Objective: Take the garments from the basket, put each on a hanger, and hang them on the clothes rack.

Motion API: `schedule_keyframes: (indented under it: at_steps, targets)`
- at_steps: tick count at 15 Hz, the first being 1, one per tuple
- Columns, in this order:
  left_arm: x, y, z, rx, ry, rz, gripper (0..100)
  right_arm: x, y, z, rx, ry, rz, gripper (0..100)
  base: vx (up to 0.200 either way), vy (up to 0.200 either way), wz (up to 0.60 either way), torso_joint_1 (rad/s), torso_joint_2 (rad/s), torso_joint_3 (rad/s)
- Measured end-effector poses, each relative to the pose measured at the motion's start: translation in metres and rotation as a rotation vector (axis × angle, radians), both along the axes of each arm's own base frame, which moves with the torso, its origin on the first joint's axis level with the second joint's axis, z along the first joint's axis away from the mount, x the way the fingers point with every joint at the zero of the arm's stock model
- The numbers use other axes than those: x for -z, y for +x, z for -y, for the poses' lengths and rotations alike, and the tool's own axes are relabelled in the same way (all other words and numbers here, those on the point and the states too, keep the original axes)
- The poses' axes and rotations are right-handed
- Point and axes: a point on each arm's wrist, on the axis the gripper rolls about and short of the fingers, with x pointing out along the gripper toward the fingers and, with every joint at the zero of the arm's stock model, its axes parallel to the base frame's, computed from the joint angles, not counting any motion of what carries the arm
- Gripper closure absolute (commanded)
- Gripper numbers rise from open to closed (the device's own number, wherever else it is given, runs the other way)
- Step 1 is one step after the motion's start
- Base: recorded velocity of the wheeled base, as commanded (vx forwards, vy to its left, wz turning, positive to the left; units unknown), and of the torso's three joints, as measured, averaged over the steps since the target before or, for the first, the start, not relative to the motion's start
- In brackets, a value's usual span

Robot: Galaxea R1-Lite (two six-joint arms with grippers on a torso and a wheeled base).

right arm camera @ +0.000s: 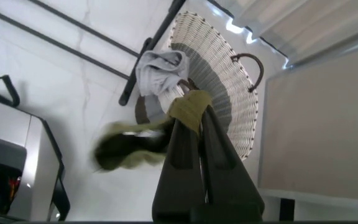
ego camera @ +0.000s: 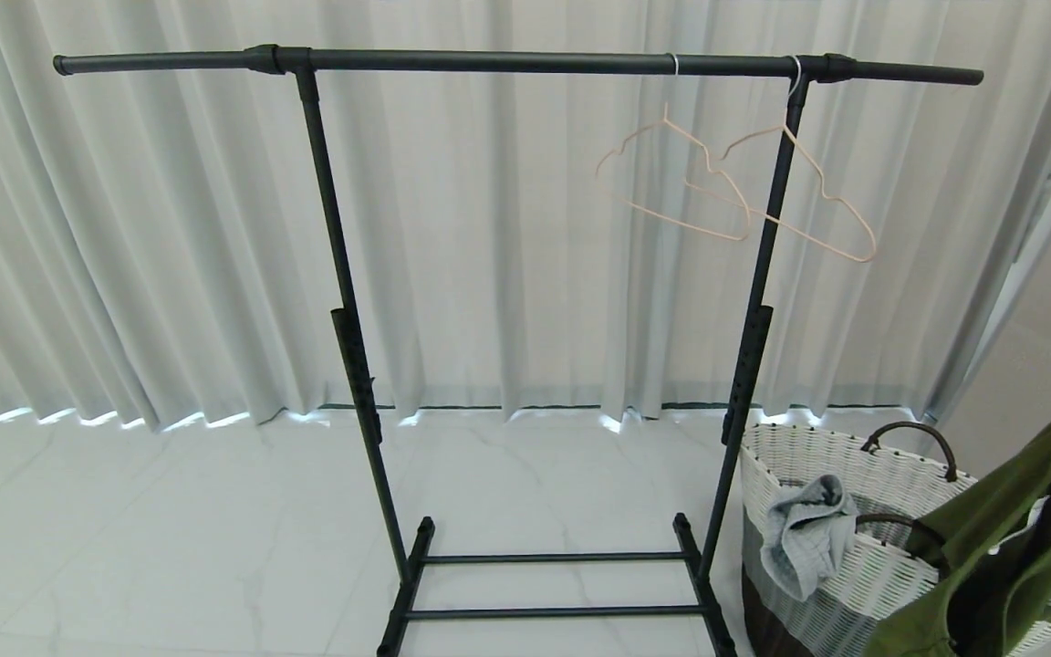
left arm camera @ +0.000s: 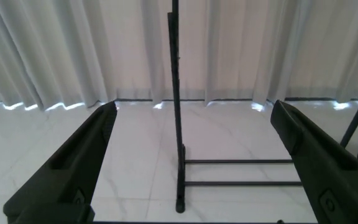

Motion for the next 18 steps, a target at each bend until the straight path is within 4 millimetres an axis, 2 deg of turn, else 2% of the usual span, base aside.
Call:
schedule_keyframes:
  at_steps: [1,2,4,6,8,10,11,12,14,16,18]
  targets:
    - [-0.004,-0.001,0.000,0.017,-0.010,0.014,0,-0.002,0.000,0.000,0.000,0.003,0.006,100,0.000,0.000,0.00,0.000,0.00,0.000]
    - [-0.018,-0.002,0.000,0.055,-0.025,0.041,0,-0.005,0.000,0.000,-0.001,0.007,0.018,100,0.000,0.000,0.00,0.000,0.00,0.000]
    - [-0.058,-0.004,0.001,0.153,-0.033,0.088,0,-0.011,0.000,-0.001,-0.010,0.014,0.037,100,0.000,0.000,0.00,0.000,0.00,0.000]
    - [-0.101,0.005,0.004,0.295,-0.015,0.084,0,-0.014,-0.001,-0.002,-0.024,0.019,0.049,100,0.000,0.000,0.00,0.000,0.00,0.000]
    - [-0.137,0.030,0.007,0.407,0.008,0.030,0,-0.015,-0.002,-0.004,-0.045,0.030,0.055,100,0.000,0.000,0.00,0.000,0.00,0.000]
    - [-0.169,0.071,0.017,0.531,0.002,-0.059,0,-0.018,-0.002,-0.005,-0.059,0.039,0.062,100,0.000,0.000,0.00,0.000,0.00,0.000]
    - [-0.177,0.091,0.026,0.592,-0.011,-0.109,0,-0.019,-0.002,-0.005,-0.064,0.043,0.067,100,0.000,0.000,0.00,0.000,0.00,0.000]
    - [-0.183,0.114,0.038,0.655,-0.030,-0.175,0,-0.020,-0.001,-0.006,-0.069,0.047,0.074,100,0.000,0.000,0.00,0.000,0.00,0.000]
    - [-0.179,0.149,0.072,0.743,-0.062,-0.319,0,-0.022,0.000,-0.007,-0.094,0.066,0.085,100,0.000,0.000,0.00,0.000,0.00,0.000]
    - [-0.164,0.169,0.116,0.794,-0.106,-0.485,0,-0.023,0.002,-0.008,-0.114,0.080,0.092,100,0.000,0.000,0.00,0.000,0.00,0.000]
    - [-0.150,0.176,0.165,0.816,-0.155,-0.630,0,-0.023,0.004,-0.009,-0.129,0.102,0.093,100,0.000,0.000,0.00,0.000,0.00,0.000]
